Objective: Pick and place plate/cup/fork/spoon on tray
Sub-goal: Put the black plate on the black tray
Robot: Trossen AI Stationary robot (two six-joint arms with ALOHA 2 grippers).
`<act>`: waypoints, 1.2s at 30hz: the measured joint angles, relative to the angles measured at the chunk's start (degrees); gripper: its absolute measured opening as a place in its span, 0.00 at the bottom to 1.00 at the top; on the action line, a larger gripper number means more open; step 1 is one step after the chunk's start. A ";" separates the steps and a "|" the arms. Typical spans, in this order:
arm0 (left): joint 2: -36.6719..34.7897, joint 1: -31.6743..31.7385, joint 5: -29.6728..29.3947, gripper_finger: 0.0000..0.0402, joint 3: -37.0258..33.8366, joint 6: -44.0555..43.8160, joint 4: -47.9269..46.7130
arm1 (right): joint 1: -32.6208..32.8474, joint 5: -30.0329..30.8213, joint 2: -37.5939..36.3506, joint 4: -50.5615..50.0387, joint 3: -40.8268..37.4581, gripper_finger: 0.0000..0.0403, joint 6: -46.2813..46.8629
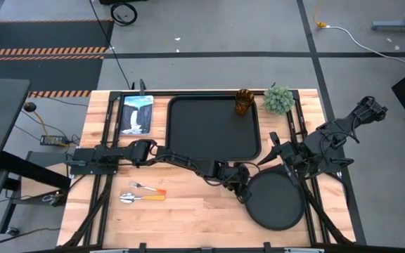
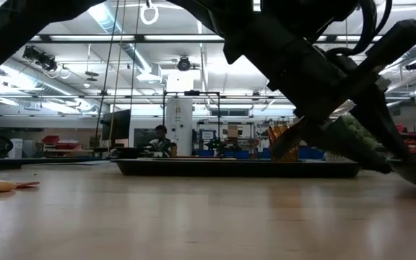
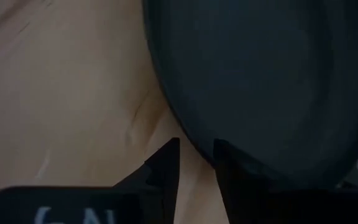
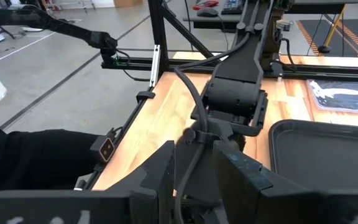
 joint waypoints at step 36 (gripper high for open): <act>0.00 0.54 0.13 0.02 0.00 5.76 -0.94 | 0.04 0.92 -0.02 0.09 0.00 0.29 0.00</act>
